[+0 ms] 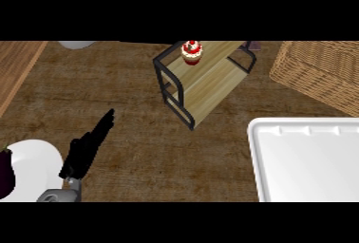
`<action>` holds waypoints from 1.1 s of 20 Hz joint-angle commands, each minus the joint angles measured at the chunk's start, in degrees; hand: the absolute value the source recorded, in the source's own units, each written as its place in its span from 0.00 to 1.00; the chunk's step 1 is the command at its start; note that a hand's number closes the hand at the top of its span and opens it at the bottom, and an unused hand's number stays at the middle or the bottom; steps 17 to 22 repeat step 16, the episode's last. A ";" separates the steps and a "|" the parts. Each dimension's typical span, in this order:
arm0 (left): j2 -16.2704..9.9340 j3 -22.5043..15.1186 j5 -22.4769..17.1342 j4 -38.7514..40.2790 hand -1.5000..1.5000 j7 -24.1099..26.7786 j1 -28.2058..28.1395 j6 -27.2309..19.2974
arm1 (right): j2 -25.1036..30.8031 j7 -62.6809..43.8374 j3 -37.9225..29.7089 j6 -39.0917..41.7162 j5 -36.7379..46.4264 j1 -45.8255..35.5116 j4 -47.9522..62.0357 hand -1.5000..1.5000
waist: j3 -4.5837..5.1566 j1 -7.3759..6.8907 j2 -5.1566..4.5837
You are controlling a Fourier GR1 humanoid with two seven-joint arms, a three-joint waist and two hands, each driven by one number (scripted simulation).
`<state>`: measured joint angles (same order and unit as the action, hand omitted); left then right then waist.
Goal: Pick the cupcake from the tray and place it in the tiered shelf
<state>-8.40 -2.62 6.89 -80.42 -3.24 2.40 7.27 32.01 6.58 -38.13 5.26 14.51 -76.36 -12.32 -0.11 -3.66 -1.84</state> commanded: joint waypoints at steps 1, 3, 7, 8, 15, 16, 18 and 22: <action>0.22 -0.18 1.12 -0.25 0.50 1.66 -0.99 -1.19 | 7.31 3.15 -0.90 6.66 -0.62 5.17 0.50 0.00 | -0.11 -0.26 -0.37; -0.06 0.26 0.16 2.25 0.50 2.48 0.25 0.36 | 8.27 3.05 -1.49 7.68 -1.27 3.77 0.60 0.00 | -0.06 -0.48 -0.48; 1.71 -1.17 0.45 0.85 0.50 -0.50 1.07 -0.30 | 10.32 9.17 0.22 12.82 0.39 8.71 0.40 0.00 | -0.18 -0.66 -0.60; 1.36 -0.50 0.15 -0.03 0.50 -1.56 2.66 -0.46 | 11.48 8.13 -0.03 14.12 0.18 8.15 0.97 0.00 | -0.22 -1.07 -0.77; 0.02 -0.23 0.82 1.84 0.50 2.38 0.96 0.35 | 14.25 11.20 1.76 17.65 2.16 10.29 1.32 0.00 | -0.19 -1.77 -0.86; 0.52 -0.16 0.34 1.13 0.50 -0.09 2.51 0.25 | 14.39 11.21 2.02 18.06 2.42 10.08 1.44 0.00 | -0.23 -1.82 -0.85; 0.52 -0.16 0.34 1.13 0.50 -0.09 2.51 0.25 | 14.39 11.21 2.02 18.06 2.42 10.08 1.44 0.00 | -0.23 -1.82 -0.85; 0.52 -0.16 0.34 1.13 0.50 -0.09 2.51 0.25 | 14.39 11.21 2.02 18.06 2.42 10.08 1.44 0.00 | -0.23 -1.82 -0.85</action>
